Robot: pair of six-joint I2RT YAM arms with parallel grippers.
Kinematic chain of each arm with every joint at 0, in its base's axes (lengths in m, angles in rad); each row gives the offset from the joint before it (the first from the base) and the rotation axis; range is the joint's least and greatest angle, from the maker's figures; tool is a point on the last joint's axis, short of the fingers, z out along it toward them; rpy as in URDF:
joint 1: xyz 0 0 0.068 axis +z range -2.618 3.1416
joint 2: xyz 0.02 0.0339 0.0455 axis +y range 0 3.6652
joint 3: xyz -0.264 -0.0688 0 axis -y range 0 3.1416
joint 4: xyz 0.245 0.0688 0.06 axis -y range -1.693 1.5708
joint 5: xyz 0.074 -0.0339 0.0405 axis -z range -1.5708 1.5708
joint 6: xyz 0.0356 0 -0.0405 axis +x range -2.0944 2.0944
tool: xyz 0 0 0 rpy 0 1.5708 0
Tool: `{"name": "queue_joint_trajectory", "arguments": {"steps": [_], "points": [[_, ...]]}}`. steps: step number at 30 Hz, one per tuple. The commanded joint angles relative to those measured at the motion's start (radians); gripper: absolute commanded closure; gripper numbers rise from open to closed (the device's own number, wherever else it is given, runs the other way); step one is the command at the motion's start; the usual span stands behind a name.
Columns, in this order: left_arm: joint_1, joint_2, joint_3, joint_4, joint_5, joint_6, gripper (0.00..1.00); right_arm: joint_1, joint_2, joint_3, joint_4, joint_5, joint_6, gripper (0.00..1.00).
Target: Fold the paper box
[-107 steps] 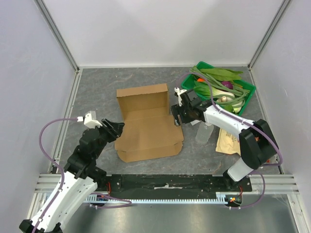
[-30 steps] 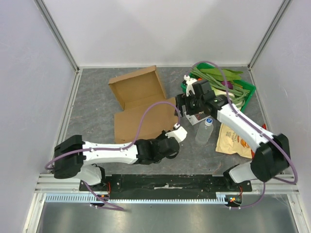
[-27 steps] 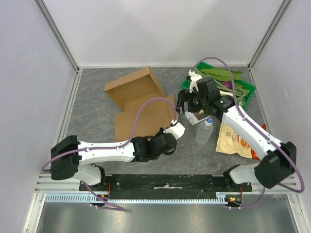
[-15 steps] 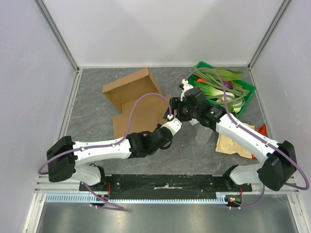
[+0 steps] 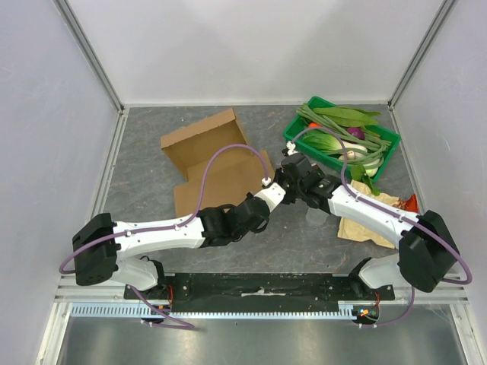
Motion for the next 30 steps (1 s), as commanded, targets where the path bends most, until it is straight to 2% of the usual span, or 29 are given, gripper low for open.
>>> {"name": "queue_joint_trajectory", "arguments": {"steps": [1, 4, 7, 13, 16, 17, 18, 19, 20, 21, 22, 23, 24, 25, 26, 28, 29, 30], "points": [[0.005, -0.056, -0.012, 0.059, -0.023, -0.027, 0.86, -0.001, -0.037, 0.025, 0.043, 0.061, 0.041, 1.0], [0.005, -0.101, -0.075, 0.091, -0.027, 0.029, 0.51, -0.007, -0.024, 0.062, 0.014, 0.032, 0.049, 1.0], [0.005, -0.101, -0.077, 0.059, 0.0, 0.081, 0.41, -0.011, -0.007, 0.089, -0.009, -0.017, 0.049, 1.0], [-0.021, -0.027, -0.031, 0.004, 0.006, 0.113, 0.41, -0.037, -0.012, 0.099, -0.021, -0.074, 0.061, 1.0], [-0.033, 0.03, -0.005, 0.013, -0.089, 0.115, 0.42, -0.045, -0.018, 0.109, -0.027, -0.095, 0.064, 1.0], [-0.033, 0.053, 0.012, 0.001, -0.186, 0.113, 0.44, -0.045, -0.021, 0.109, -0.027, -0.104, 0.064, 1.0], [-0.033, 0.074, 0.032, -0.022, -0.222, 0.107, 0.48, -0.048, -0.027, 0.109, -0.029, -0.112, 0.06, 1.0], [-0.033, 0.111, 0.067, -0.039, -0.251, 0.105, 0.68, -0.051, -0.03, 0.114, -0.026, -0.124, 0.048, 1.0], [-0.033, 0.119, 0.088, -0.086, -0.291, 0.09, 0.8, -0.057, -0.035, 0.119, -0.023, -0.135, 0.029, 1.0], [-0.03, 0.12, 0.105, -0.102, -0.287, 0.061, 0.88, -0.06, -0.049, 0.125, -0.02, -0.129, -0.036, 0.96], [-0.03, 0.104, 0.122, -0.105, -0.273, 0.056, 0.91, -0.062, -0.058, 0.14, -0.014, -0.114, -0.076, 0.88], [-0.029, 0.091, 0.127, -0.111, -0.236, 0.044, 0.92, -0.076, -0.069, 0.151, -0.012, -0.103, -0.115, 0.67], [-0.021, 0.079, 0.133, -0.121, -0.213, 0.017, 0.93, -0.093, -0.089, 0.161, -0.015, -0.1, -0.174, 0.53], [-0.017, 0.07, 0.148, -0.137, -0.195, -0.002, 0.95, -0.116, -0.098, 0.175, -0.015, -0.104, -0.195, 0.31], [-0.009, 0.048, 0.161, -0.168, -0.161, -0.019, 0.96, -0.181, -0.11, 0.18, -0.015, -0.108, -0.212, 0.2], [0.022, 0.034, 0.21, -0.216, -0.105, -0.074, 0.98, -0.264, -0.133, 0.194, 0.006, -0.185, -0.238, 0.04], [0.048, 0.028, 0.234, -0.273, -0.094, -0.097, 0.98, -0.339, -0.127, 0.206, 0.011, -0.224, -0.247, 0.02], [0.06, 0.021, 0.283, -0.297, -0.08, -0.144, 0.98, -0.362, -0.121, 0.226, 0.007, -0.285, -0.259, 0.02]]}}
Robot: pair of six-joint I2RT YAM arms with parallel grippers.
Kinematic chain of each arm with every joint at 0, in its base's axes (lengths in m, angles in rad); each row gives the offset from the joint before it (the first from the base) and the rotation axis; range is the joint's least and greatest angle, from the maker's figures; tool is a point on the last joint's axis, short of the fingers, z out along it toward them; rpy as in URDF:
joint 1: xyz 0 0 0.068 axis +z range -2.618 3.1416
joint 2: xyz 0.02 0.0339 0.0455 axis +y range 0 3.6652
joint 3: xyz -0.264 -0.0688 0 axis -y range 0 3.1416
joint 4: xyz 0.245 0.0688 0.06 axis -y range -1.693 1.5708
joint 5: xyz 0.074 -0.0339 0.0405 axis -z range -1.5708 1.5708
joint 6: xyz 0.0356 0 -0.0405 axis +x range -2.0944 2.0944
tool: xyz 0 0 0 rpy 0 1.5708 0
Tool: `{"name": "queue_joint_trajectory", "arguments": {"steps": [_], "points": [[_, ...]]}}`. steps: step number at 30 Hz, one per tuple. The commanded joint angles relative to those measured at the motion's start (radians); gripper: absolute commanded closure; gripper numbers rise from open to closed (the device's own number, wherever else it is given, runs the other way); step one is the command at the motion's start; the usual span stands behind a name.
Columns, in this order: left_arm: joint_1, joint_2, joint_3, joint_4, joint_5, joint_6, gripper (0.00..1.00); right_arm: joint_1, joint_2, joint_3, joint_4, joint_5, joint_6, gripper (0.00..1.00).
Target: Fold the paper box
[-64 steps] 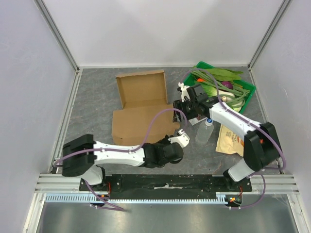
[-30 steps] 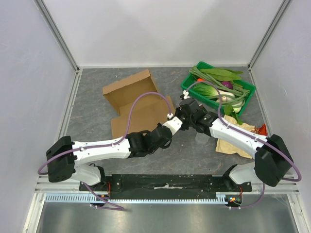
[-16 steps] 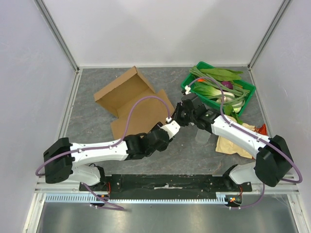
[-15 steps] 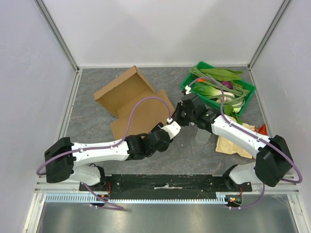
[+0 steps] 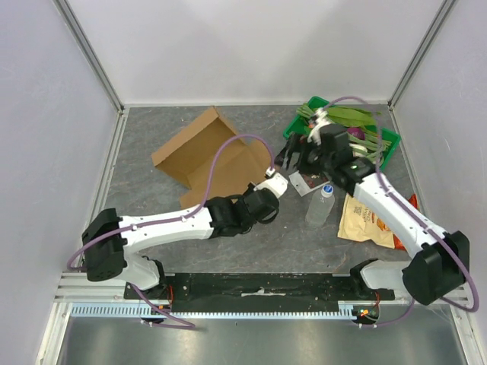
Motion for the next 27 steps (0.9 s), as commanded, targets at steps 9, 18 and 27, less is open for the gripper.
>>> {"name": "queue_joint_trajectory", "arguments": {"steps": [9, 18, 27], "points": [[0.364, -0.164, 0.403, -0.283, 0.301, -0.622, 0.98, -0.103, -0.048, 0.197, -0.027, -0.137, -0.349, 0.02], [0.763, -0.244, 0.28, -0.136, 0.686, -1.239, 0.98, 0.167, -0.132, 0.048, 0.077, 0.027, -0.526, 0.02], [0.86, -0.304, 0.052, 0.056, 0.731, -1.618, 0.98, 0.251, -0.204, -0.138, 0.21, 0.05, -0.59, 0.02]]}}
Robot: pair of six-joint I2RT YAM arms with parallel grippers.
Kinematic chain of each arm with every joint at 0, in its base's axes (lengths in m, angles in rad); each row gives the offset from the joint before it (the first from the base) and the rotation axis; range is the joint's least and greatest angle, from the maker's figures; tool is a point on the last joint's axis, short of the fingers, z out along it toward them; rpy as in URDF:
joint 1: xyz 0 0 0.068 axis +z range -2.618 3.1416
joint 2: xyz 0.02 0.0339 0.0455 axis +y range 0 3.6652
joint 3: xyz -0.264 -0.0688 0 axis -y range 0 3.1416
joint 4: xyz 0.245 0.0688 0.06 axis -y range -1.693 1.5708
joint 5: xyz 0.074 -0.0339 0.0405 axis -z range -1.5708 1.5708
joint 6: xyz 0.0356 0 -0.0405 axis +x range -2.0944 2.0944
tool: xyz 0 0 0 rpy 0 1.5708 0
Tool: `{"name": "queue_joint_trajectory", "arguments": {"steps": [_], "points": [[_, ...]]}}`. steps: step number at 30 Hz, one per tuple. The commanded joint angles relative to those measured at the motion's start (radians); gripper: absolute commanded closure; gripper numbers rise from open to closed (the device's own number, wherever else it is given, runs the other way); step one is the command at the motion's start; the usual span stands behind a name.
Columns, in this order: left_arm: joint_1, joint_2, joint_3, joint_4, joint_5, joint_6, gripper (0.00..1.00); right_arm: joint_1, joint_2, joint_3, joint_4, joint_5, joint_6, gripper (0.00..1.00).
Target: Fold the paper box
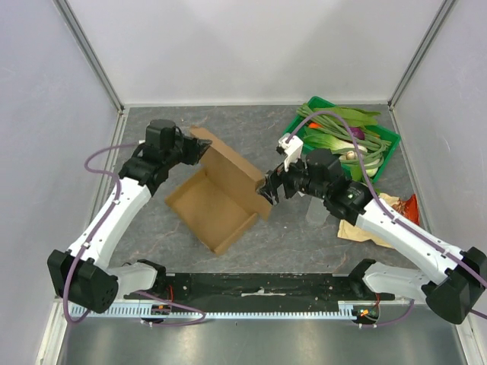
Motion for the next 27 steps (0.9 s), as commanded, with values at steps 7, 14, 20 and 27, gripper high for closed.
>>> {"name": "queue_joint_trajectory", "arguments": {"steps": [7, 14, 20, 27], "points": [[0.041, -0.107, -0.12, 0.106, -0.002, -0.418, 0.98, 0.035, -0.08, -0.134, 0.135, 0.153, -0.084, 0.02], [0.044, -0.129, -0.135, 0.072, -0.047, -0.471, 0.98, 0.027, 0.04, -0.118, 0.314, 0.211, -0.038, 0.14], [0.043, -0.149, -0.1, 0.035, -0.111, -0.365, 0.7, -0.103, 0.121, -0.112, 0.425, 0.002, 0.006, 0.45], [0.046, -0.228, -0.071, 0.064, -0.159, 0.056, 0.06, -0.26, 0.362, 0.108, 0.31, -0.371, 0.017, 0.66]]}}
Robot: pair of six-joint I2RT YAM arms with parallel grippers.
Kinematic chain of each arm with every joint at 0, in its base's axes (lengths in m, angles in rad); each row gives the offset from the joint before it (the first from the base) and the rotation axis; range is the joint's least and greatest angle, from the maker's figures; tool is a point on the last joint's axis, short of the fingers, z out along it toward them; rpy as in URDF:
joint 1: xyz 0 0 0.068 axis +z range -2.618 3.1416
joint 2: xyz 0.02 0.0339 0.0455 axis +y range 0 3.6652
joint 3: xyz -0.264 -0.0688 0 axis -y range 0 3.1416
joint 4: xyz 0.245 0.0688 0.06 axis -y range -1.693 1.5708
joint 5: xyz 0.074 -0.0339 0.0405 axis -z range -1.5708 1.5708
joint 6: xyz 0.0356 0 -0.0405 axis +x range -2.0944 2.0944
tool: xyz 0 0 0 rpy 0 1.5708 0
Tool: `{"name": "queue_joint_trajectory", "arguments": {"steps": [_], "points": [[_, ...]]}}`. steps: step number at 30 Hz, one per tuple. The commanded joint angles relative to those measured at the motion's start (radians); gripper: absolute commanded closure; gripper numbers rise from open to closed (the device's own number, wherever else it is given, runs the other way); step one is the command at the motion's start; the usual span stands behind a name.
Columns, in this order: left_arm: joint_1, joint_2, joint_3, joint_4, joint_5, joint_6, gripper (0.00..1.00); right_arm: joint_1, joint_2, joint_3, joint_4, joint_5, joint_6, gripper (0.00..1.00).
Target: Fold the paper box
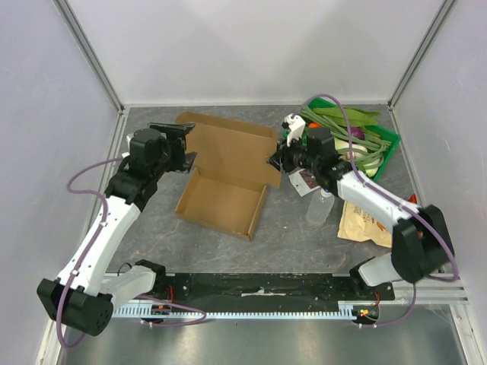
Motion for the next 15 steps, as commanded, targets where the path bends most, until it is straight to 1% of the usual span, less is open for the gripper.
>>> {"name": "queue_joint_trajectory", "arguments": {"steps": [1, 3, 4, 5, 6, 7, 8, 9, 10, 11, 12, 13, 14, 15], "points": [[0.006, -0.087, 0.056, 0.02, -0.046, 0.425, 0.05, -0.078, 0.144, 0.183, -0.04, -0.27, 0.011, 0.63], [0.006, -0.148, 0.012, 0.039, -0.019, 0.571, 0.05, -0.096, 0.181, 0.246, -0.074, -0.275, 0.005, 0.58], [0.005, -0.171, -0.048, 0.052, -0.003, 0.692, 0.05, -0.1, 0.19, 0.266, -0.106, -0.249, 0.0, 0.56], [0.006, -0.193, -0.085, 0.066, 0.02, 0.752, 0.05, -0.1, 0.198, 0.307, -0.142, -0.228, -0.006, 0.52], [0.006, -0.229, -0.12, 0.091, 0.081, 0.807, 0.06, -0.1, 0.225, 0.332, -0.158, -0.214, -0.003, 0.5], [0.006, -0.245, -0.195, 0.1, 0.113, 0.903, 0.07, -0.1, 0.242, 0.361, -0.184, -0.198, -0.006, 0.49], [0.006, -0.262, -0.233, 0.112, 0.155, 0.939, 0.09, -0.1, 0.261, 0.428, -0.247, -0.148, -0.009, 0.47], [0.006, -0.298, -0.273, 0.126, 0.219, 0.993, 0.1, -0.098, 0.299, 0.457, -0.278, -0.11, -0.012, 0.47], [0.006, -0.317, -0.345, 0.16, 0.253, 1.016, 0.1, -0.098, 0.318, 0.487, -0.317, -0.094, -0.02, 0.45], [0.006, -0.337, -0.375, 0.175, 0.323, 1.036, 0.1, -0.097, 0.336, 0.538, -0.333, -0.068, -0.033, 0.42], [0.006, -0.357, -0.401, 0.192, 0.357, 1.067, 0.1, -0.09, 0.37, 0.565, -0.35, -0.053, -0.043, 0.41], [0.005, -0.398, -0.445, 0.233, 0.389, 1.076, 0.1, -0.086, 0.388, 0.594, -0.373, -0.04, -0.052, 0.39], [0.006, -0.417, -0.462, 0.255, 0.455, 1.085, 0.09, -0.08, 0.425, 0.646, -0.371, -0.042, -0.064, 0.35], [0.005, -0.427, -0.487, 0.276, 0.481, 1.087, 0.08, -0.069, 0.445, 0.674, -0.373, -0.045, -0.067, 0.34]]}}
